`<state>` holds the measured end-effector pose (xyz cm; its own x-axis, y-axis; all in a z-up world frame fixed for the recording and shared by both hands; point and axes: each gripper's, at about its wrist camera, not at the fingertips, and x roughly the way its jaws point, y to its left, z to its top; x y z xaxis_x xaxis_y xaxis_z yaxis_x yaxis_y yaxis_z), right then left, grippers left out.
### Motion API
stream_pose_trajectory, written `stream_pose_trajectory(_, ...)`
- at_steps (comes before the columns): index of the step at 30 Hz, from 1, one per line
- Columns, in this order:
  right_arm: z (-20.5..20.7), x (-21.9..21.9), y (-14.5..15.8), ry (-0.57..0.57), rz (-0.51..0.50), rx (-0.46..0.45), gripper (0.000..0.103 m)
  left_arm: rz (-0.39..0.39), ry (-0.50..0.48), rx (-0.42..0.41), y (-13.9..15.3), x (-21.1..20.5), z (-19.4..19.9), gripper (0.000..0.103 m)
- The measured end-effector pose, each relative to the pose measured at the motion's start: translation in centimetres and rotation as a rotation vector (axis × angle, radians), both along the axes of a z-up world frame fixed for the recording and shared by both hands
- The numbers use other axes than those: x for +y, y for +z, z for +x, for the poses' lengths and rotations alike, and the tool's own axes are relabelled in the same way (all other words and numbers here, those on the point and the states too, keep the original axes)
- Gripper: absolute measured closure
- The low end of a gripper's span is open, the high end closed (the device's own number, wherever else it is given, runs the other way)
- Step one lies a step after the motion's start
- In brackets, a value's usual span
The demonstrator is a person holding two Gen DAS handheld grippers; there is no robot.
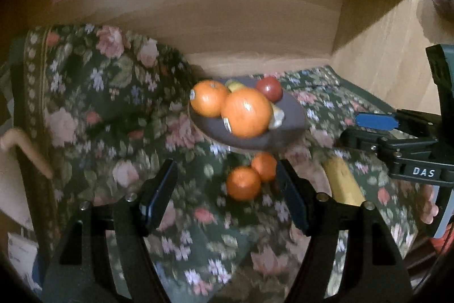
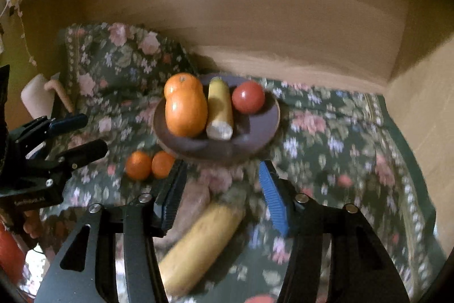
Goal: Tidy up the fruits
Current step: 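Release the orange on the plate with the left tool and grasp the banana with the right tool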
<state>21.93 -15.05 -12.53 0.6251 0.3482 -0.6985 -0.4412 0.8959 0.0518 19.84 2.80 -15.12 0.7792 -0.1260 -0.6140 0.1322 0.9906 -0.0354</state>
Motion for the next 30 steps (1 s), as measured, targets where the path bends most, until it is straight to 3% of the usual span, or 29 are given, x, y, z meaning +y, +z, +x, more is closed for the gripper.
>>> stream_pose_trajectory(3,-1.6,-0.3,-0.6,-0.015,0.002,-0.006,0.04,0.001,-0.005,0.021,-0.8,-0.1,-1.4,0.031)
stream_pose_trajectory(15,-4.0,1.2,-6.1,0.012,-0.004,0.116,0.04,-0.024,-0.016,0.07,-2.8,-0.2,-4.7,0.029)
stream_pose_trajectory(23,-4.8,0.2,-6.1,0.018,0.007,0.102,0.053,-0.053,-0.071,0.129,-4.2,-2.1,-4.5,0.029)
stream_pose_trajectory(27,-5.0,-1.9,-5.6,-0.005,0.019,0.104,0.066,-0.065,-0.119,0.144,-4.3,-3.5,-3.8,0.029)
stream_pose_trajectory(30,-5.0,-3.3,-5.3,-0.016,0.018,0.107,0.068,-0.054,-0.141,0.149,-4.4,-4.7,-3.0,0.029)
